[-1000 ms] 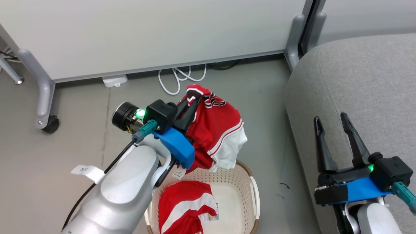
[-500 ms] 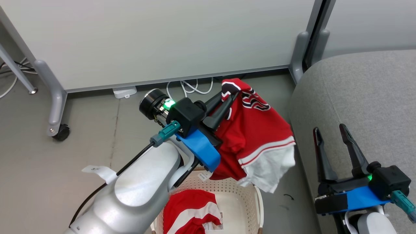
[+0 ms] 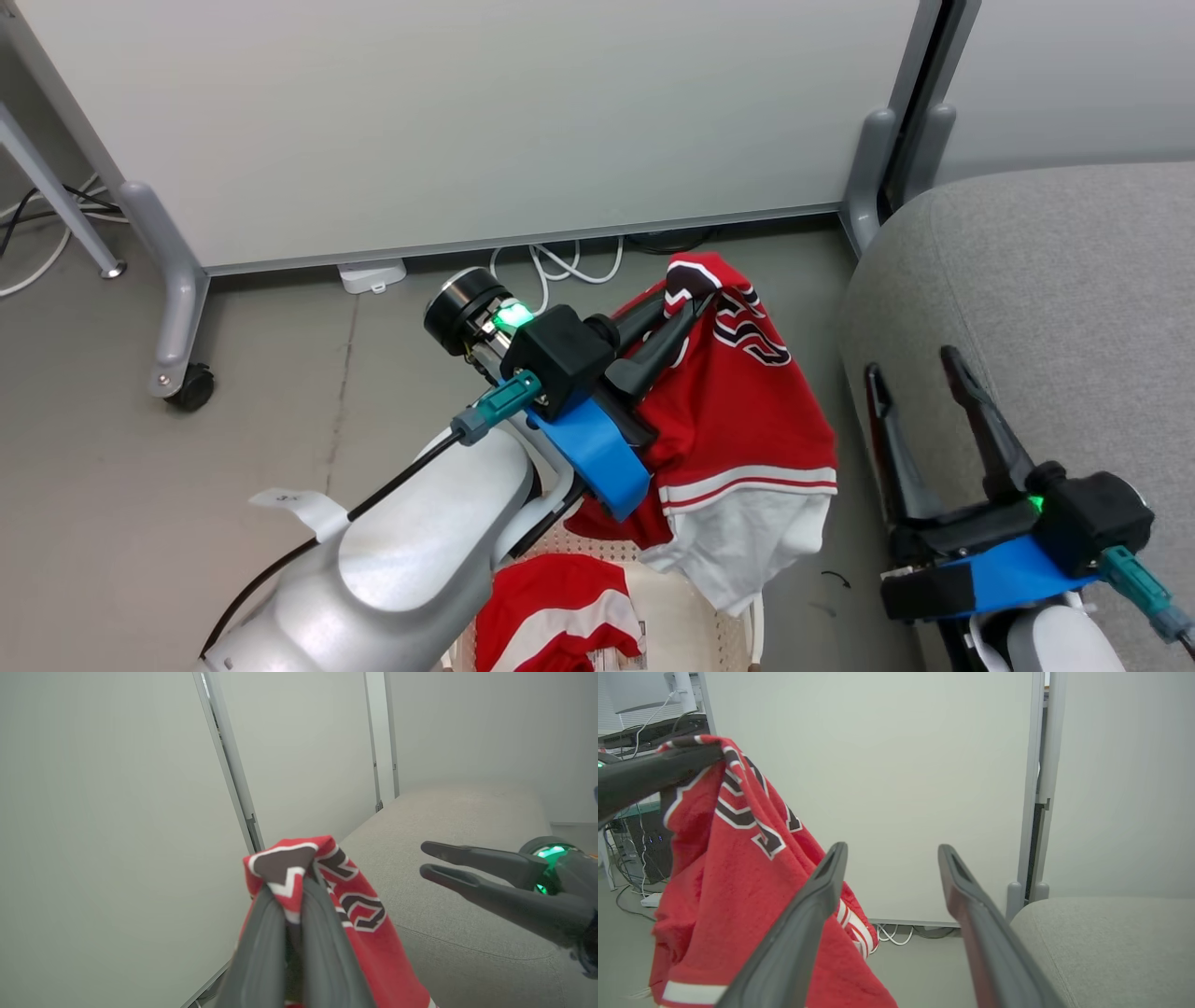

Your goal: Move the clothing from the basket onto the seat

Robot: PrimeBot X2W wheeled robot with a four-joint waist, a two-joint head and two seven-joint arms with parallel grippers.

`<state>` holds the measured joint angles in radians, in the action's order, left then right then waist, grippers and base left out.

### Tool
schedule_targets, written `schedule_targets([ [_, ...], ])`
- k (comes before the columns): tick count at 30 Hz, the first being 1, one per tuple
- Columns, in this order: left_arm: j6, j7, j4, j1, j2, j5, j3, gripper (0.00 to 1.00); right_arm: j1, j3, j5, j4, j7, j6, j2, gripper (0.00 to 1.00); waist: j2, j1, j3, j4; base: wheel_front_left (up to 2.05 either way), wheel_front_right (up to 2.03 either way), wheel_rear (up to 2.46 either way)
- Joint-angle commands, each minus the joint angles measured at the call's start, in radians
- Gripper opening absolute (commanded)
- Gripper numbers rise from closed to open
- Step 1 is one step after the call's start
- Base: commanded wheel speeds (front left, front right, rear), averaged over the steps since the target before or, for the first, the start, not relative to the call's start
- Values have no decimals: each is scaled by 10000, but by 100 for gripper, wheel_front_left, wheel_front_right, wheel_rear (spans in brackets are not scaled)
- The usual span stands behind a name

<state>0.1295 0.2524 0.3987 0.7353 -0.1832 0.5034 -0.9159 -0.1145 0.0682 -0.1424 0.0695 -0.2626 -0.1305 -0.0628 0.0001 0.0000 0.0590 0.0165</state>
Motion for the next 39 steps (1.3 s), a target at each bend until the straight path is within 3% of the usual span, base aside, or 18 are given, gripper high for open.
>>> schedule_targets([
  [1,15,16,-39,-48,-40,55,23,0,-81,52,-13,-56,-33,-5,-142,100,-1,0,-7,4,0,0,0],
  [9,-3,43,-11,-50,-46,63,-62,0,-825,1448,-373,-225,-33,-5,-1216,100,-1,0,-20,72,0,0,0],
  [19,-7,73,-7,202,214,-11,-261,0,-2262,3496,-675,588,-33,-5,-2298,100,-1,0,144,302,0,0,0],
  [26,-1,89,28,374,416,-25,-478,0,-3094,4481,-1002,1932,-28,-5,-2520,100,-1,0,235,529,0,0,0],
  [31,3,105,-6,445,498,-42,-587,0,-3253,4605,-1225,2489,-22,-5,-2325,98,-1,0,309,621,0,0,0],
  [32,4,108,-3,450,496,-39,-603,0,-3273,4613,-1241,2564,-24,-5,-2292,3,-1,0,321,634,0,0,0],
  [39,7,122,78,493,457,33,-654,0,-3302,4628,-1322,2698,-22,-5,-2098,0,-1,0,362,679,0,0,0],
])
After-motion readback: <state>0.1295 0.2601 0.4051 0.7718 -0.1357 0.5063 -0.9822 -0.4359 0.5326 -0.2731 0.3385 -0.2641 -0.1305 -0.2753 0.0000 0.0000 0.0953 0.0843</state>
